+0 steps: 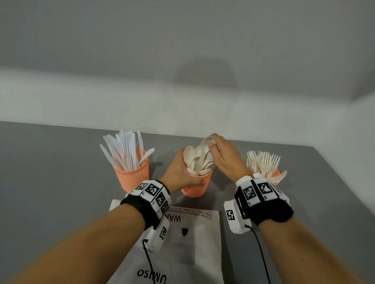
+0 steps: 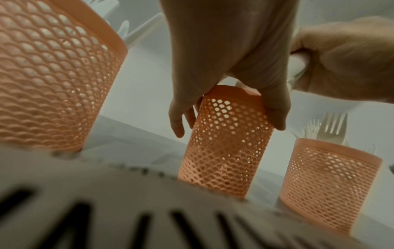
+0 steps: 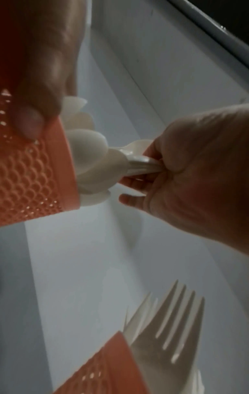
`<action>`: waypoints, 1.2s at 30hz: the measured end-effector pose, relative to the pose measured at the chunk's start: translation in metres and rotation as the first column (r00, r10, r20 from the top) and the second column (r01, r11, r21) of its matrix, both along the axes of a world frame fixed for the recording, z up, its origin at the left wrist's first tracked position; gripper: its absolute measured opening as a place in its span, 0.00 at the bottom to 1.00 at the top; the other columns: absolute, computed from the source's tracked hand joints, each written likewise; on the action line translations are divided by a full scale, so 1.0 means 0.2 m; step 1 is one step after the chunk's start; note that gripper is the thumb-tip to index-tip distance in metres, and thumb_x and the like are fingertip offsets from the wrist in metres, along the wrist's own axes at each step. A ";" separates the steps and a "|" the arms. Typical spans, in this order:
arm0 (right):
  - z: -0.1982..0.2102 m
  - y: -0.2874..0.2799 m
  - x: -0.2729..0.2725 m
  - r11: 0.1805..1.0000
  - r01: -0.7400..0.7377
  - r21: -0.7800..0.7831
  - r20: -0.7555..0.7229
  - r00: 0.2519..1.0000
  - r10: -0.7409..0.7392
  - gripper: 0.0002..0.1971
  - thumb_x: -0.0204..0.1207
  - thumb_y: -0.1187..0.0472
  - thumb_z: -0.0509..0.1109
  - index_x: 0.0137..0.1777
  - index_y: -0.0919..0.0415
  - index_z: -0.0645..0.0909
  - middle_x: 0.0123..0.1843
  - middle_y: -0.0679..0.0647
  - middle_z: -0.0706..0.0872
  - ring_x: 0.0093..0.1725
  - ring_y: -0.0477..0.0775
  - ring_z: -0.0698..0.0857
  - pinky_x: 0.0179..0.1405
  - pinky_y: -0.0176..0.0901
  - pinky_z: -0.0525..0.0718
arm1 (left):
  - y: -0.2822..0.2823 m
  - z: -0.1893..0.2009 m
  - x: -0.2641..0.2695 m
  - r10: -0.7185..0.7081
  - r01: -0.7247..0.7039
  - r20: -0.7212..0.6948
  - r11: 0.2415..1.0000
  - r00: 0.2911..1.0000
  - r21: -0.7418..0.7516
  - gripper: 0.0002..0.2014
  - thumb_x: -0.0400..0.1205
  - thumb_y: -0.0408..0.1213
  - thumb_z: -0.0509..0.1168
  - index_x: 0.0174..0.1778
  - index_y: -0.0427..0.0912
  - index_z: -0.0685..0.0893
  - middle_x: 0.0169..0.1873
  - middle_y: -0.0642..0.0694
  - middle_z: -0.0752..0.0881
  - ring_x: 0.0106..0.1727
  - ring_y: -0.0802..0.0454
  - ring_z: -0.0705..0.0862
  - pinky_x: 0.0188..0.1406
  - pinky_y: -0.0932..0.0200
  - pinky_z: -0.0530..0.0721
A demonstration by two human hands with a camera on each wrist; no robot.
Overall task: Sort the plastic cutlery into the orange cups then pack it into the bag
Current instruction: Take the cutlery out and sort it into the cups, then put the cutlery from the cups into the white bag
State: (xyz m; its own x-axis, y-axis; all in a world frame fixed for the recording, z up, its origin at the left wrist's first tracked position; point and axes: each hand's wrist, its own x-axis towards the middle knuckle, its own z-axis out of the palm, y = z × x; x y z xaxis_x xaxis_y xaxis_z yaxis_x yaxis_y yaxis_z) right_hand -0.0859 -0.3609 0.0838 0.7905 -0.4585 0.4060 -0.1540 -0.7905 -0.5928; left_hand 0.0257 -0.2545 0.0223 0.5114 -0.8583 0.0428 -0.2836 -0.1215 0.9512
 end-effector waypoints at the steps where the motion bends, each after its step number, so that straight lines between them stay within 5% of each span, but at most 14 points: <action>1: -0.02 0.00 0.01 1.000 -0.006 -0.015 -0.063 0.998 0.005 0.15 0.78 0.61 0.51 0.50 0.71 0.76 0.41 0.57 0.76 0.43 0.54 0.73 0.41 0.36 0.67 | 0.00 0.00 0.00 -0.002 0.002 -0.005 1.000 1.000 -0.004 0.46 0.56 0.37 0.82 0.67 0.49 0.65 0.53 0.54 0.79 0.50 0.65 0.80 0.46 0.71 0.79; 4: -0.10 0.01 0.03 0.999 -0.046 -0.026 -0.196 0.980 0.040 0.20 0.74 0.61 0.51 0.60 0.66 0.77 0.58 0.59 0.78 0.59 0.57 0.76 0.61 0.46 0.73 | 0.00 0.02 -0.01 -0.006 0.006 -0.021 1.000 1.000 -0.015 0.44 0.55 0.39 0.80 0.64 0.51 0.65 0.54 0.54 0.79 0.50 0.66 0.80 0.45 0.74 0.79; 6: -0.11 0.04 0.01 0.998 -0.038 0.043 -0.198 0.979 0.046 0.28 0.71 0.56 0.51 0.72 0.56 0.70 0.69 0.55 0.74 0.68 0.56 0.71 0.72 0.49 0.68 | 0.00 0.02 -0.01 -0.014 0.013 -0.028 1.000 1.000 -0.021 0.43 0.59 0.32 0.82 0.65 0.50 0.64 0.55 0.53 0.79 0.50 0.67 0.80 0.41 0.80 0.78; 9: -0.09 0.07 0.00 0.998 -0.045 -0.037 -0.193 0.980 0.037 0.34 0.73 0.40 0.44 0.80 0.47 0.54 0.79 0.50 0.64 0.77 0.50 0.61 0.77 0.48 0.55 | 0.00 0.01 -0.01 -0.019 0.019 -0.018 1.000 1.000 -0.011 0.42 0.62 0.29 0.81 0.64 0.52 0.63 0.53 0.55 0.78 0.51 0.66 0.80 0.41 0.80 0.78; 13: -0.08 0.10 0.02 0.993 -0.014 -0.117 -0.524 0.850 -0.050 0.28 0.82 0.42 0.38 0.81 0.45 0.46 0.85 0.47 0.50 0.84 0.55 0.44 0.81 0.62 0.40 | 0.01 0.04 -0.01 -0.029 0.030 -0.006 0.997 1.000 0.070 0.49 0.62 0.31 0.82 0.73 0.44 0.57 0.58 0.56 0.77 0.59 0.61 0.79 0.53 0.74 0.77; 15: -0.06 0.10 0.00 0.994 -0.004 -0.112 -0.501 0.864 -0.053 0.28 0.82 0.42 0.40 0.81 0.45 0.45 0.85 0.49 0.50 0.84 0.56 0.44 0.81 0.62 0.42 | 0.04 0.08 -0.02 -0.032 0.032 0.000 0.990 0.999 0.139 0.60 0.63 0.31 0.81 0.81 0.38 0.44 0.69 0.49 0.72 0.69 0.57 0.73 0.66 0.64 0.72; 17: -0.05 0.12 -0.03 0.989 0.024 -0.146 -0.322 0.944 -0.070 0.30 0.78 0.43 0.46 0.81 0.48 0.53 0.81 0.56 0.62 0.81 0.59 0.56 0.78 0.59 0.54 | 0.08 0.15 -0.02 -0.005 -0.028 0.153 0.976 0.988 0.216 0.59 0.65 0.34 0.80 0.81 0.36 0.43 0.75 0.42 0.66 0.74 0.50 0.68 0.72 0.55 0.70; 19: -0.03 0.15 -0.07 0.989 0.050 -0.139 -0.138 0.988 -0.069 0.27 0.77 0.48 0.55 0.75 0.55 0.67 0.69 0.59 0.74 0.70 0.60 0.71 0.69 0.54 0.68 | 0.17 0.24 -0.04 0.028 -0.120 0.369 0.966 0.929 0.228 0.44 0.69 0.37 0.77 0.78 0.36 0.60 0.71 0.40 0.69 0.70 0.46 0.72 0.66 0.56 0.73; 22: -0.04 0.23 -0.14 0.995 -0.097 -0.041 -0.146 0.985 0.090 0.14 0.77 0.59 0.65 0.61 0.62 0.79 0.56 0.58 0.81 0.56 0.59 0.79 0.57 0.49 0.76 | 0.37 0.36 -0.08 -0.105 0.014 0.532 0.985 0.840 0.171 0.16 0.72 0.42 0.75 0.52 0.39 0.83 0.49 0.46 0.80 0.48 0.51 0.79 0.46 0.59 0.75; 24: -0.08 0.31 -0.20 0.968 -0.250 0.007 -0.251 0.937 0.244 0.09 0.77 0.61 0.65 0.53 0.61 0.82 0.49 0.53 0.82 0.49 0.53 0.80 0.51 0.44 0.77 | 0.55 0.37 -0.12 -0.394 0.222 0.489 0.901 0.778 0.372 0.16 0.69 0.51 0.75 0.42 0.44 0.84 0.43 0.50 0.80 0.43 0.55 0.78 0.43 0.60 0.76; 26: -0.14 0.39 -0.25 0.944 -0.329 0.003 -0.308 0.898 0.314 0.08 0.75 0.58 0.65 0.49 0.59 0.84 0.47 0.52 0.81 0.49 0.50 0.78 0.51 0.44 0.76 | 0.71 0.32 -0.14 -0.627 0.299 0.379 0.710 0.680 0.638 0.18 0.65 0.52 0.78 0.45 0.50 0.82 0.48 0.53 0.75 0.48 0.57 0.74 0.48 0.62 0.74; 29: -0.20 0.51 -0.32 0.933 -0.359 0.015 -0.359 0.869 0.340 0.11 0.74 0.54 0.67 0.50 0.59 0.84 0.46 0.51 0.78 0.51 0.51 0.75 0.56 0.49 0.74 | 0.90 0.18 -0.14 -0.757 0.102 0.436 0.544 0.486 0.833 0.27 0.64 0.48 0.77 0.57 0.51 0.76 0.57 0.52 0.68 0.57 0.54 0.67 0.54 0.58 0.73; 33: -0.25 0.69 -0.40 0.906 -0.408 0.114 -0.564 0.724 0.397 0.28 0.65 0.44 0.77 0.63 0.51 0.77 0.58 0.53 0.75 0.60 0.53 0.71 0.61 0.47 0.70 | 1.03 0.09 -0.14 -0.771 0.048 0.508 0.566 0.384 0.823 0.33 0.64 0.54 0.74 0.64 0.56 0.70 0.63 0.53 0.65 0.62 0.52 0.66 0.59 0.54 0.72; 36: -0.28 0.78 -0.46 0.914 -0.398 0.076 -0.718 0.614 0.327 0.42 0.61 0.44 0.79 0.74 0.44 0.65 0.67 0.51 0.68 0.67 0.51 0.64 0.68 0.48 0.64 | 1.07 0.09 -0.15 -0.710 0.085 0.584 0.661 0.394 0.746 0.22 0.71 0.47 0.69 0.62 0.52 0.75 0.62 0.52 0.70 0.63 0.50 0.71 0.57 0.54 0.73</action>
